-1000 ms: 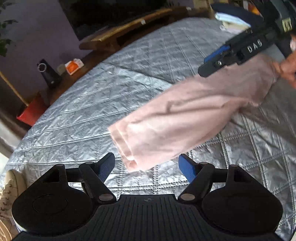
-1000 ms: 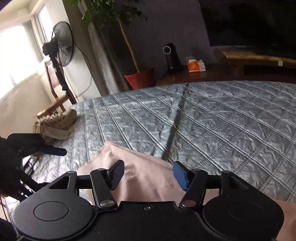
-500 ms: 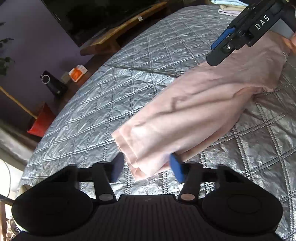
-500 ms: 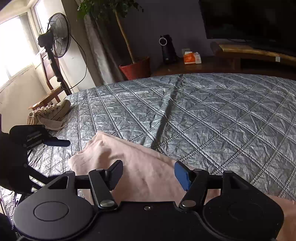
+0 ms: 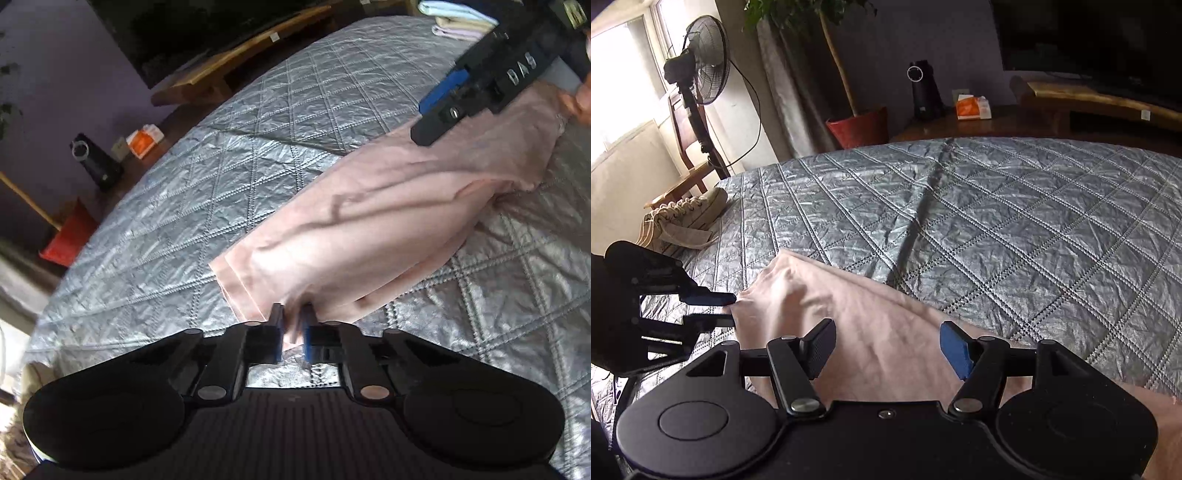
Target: Fold clothes
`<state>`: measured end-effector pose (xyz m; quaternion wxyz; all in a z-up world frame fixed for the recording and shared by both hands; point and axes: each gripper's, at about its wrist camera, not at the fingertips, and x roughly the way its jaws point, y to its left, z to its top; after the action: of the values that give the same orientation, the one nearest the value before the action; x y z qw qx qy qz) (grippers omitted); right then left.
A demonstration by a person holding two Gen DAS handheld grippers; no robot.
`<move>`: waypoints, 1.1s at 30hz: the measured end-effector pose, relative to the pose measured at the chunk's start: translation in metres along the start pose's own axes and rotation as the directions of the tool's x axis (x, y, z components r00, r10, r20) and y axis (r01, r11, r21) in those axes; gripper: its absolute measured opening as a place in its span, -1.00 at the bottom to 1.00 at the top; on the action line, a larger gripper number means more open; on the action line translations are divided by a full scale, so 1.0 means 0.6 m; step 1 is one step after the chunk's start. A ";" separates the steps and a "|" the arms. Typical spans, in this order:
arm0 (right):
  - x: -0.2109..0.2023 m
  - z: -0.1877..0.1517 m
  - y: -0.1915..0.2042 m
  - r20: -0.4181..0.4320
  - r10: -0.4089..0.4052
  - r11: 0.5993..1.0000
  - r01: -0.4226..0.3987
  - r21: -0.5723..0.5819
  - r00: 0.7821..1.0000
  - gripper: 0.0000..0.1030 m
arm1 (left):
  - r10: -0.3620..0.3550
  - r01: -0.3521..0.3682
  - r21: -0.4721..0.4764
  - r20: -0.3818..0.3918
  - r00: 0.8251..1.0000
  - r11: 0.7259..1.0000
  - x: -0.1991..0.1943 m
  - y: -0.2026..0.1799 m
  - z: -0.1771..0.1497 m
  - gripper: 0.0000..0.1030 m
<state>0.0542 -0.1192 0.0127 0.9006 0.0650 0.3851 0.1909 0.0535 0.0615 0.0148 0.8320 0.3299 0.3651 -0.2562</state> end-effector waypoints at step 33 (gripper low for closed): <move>0.014 0.040 0.014 0.025 0.172 0.984 -0.173 0.041 0.985 0.24 | 0.261 -0.240 -0.471 -0.022 0.965 0.849 -0.057 0.156 0.023 -0.58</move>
<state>0.0744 -0.1075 0.0261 0.8830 0.1193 0.3725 0.2594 0.1018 0.1186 0.0824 0.9207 0.1579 0.3523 -0.0566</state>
